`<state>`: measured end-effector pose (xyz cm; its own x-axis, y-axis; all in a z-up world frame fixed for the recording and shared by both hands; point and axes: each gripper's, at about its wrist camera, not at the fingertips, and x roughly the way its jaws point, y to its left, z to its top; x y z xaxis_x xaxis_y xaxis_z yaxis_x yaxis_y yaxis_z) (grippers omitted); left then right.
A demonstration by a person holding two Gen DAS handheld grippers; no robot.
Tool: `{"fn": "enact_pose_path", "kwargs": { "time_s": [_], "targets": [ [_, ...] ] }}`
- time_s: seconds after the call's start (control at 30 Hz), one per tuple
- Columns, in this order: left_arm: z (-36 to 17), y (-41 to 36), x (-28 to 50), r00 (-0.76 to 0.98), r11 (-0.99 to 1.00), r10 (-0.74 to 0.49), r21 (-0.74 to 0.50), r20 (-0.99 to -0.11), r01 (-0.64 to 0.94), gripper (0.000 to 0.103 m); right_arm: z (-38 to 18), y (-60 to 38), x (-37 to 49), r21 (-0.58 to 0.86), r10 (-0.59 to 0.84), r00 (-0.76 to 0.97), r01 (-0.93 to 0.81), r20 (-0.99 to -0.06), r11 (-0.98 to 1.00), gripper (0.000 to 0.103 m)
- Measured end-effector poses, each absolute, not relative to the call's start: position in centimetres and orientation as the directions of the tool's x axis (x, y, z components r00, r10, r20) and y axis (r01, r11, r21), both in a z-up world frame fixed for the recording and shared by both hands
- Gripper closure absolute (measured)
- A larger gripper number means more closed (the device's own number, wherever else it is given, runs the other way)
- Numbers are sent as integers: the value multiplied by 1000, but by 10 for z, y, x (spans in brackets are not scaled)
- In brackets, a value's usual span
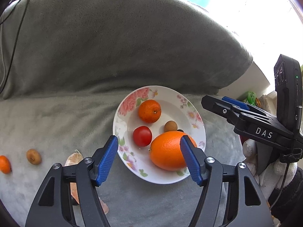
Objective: Organize fruits
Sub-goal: 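Carry the plum and tomato into the floral bowl and open both tools, then withdraw both tools from the bowl back over the blanket fruits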
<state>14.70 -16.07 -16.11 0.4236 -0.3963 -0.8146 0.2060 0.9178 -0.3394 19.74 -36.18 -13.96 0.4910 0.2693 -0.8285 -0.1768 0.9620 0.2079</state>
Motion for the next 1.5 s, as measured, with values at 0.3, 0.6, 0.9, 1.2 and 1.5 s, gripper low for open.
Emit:
{"fn": "enact_pose_path", "kwargs": {
  "time_s": [0.3, 0.6, 0.9, 1.2, 1.5],
  "targets": [
    [-156, -151, 142, 441, 923, -386, -338, -810, 185, 35, -131, -356, 190, 216, 279, 506, -182, -816, 959, 15],
    [-148, -118, 127, 467, 927, -371, -346, -803, 141, 35, -115, -340, 177, 231, 301, 515, -197, -803, 953, 15],
    [-148, -73, 103, 492, 938, -331, -339, -805, 75, 35, -104, -309, 161, 253, 349, 501, -251, -792, 934, 15],
    [-150, -21, 72, 516, 941, -278, -338, -810, -23, 35, -103, -265, 155, 266, 402, 465, -332, -789, 905, 15],
    [-157, 20, 37, 530, 939, -227, -328, -817, -103, 35, -104, -218, 154, 272, 447, 420, -413, -790, 869, 15]
  ]
}}
